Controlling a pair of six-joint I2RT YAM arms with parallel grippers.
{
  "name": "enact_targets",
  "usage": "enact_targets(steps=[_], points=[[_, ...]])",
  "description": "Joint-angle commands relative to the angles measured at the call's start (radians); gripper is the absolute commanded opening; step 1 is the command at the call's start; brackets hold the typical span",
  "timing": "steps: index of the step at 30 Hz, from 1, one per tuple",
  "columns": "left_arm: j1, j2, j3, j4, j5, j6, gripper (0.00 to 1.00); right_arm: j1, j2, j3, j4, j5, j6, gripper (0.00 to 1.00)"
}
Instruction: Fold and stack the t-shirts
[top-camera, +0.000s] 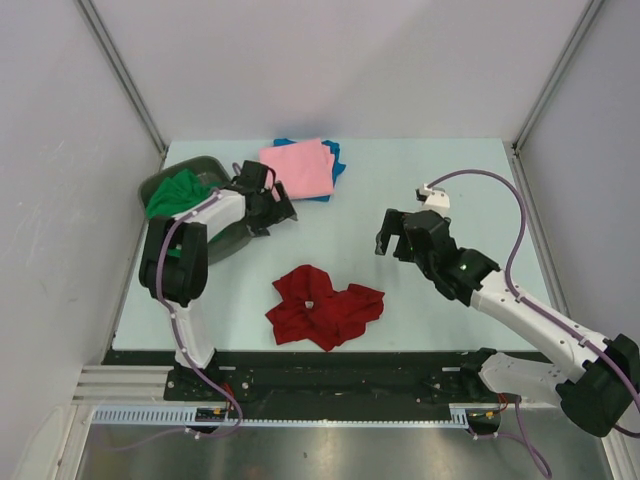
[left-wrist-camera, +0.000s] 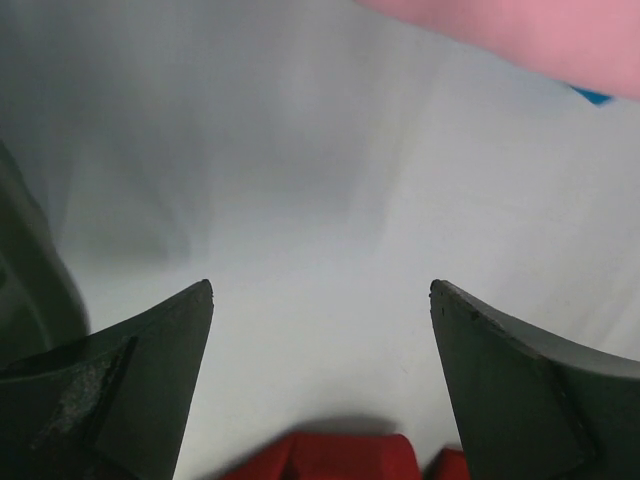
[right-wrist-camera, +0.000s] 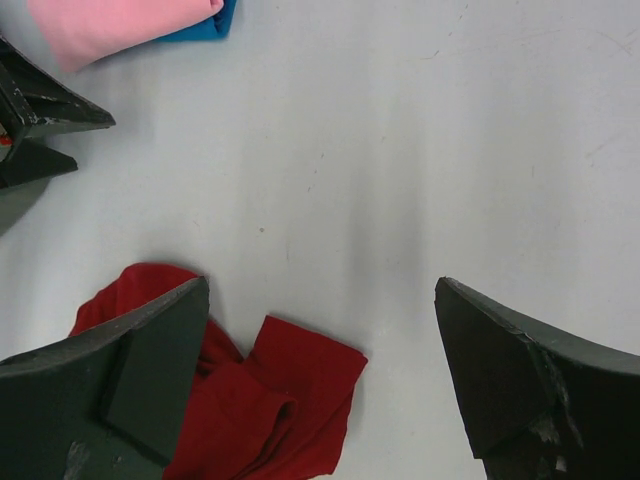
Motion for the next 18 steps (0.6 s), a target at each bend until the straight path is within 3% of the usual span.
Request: enact_targets(steps=[1, 11, 18], points=[[0.089, 0.023, -0.018, -0.063, -0.012, 0.091, 0.94, 0.000, 0.007, -0.008, 0.059, -0.020, 0.024, 1.00], [0.279, -0.111, -0.134, -0.115, -0.019, 0.169, 0.94, 0.036, 0.037, -0.018, 0.097, -0.049, 0.045, 1.00], [0.443, -0.122, -0.055, -0.155, 0.037, 0.226, 0.94, 0.082, 0.045, -0.016, 0.111, -0.044, 0.067, 1.00]])
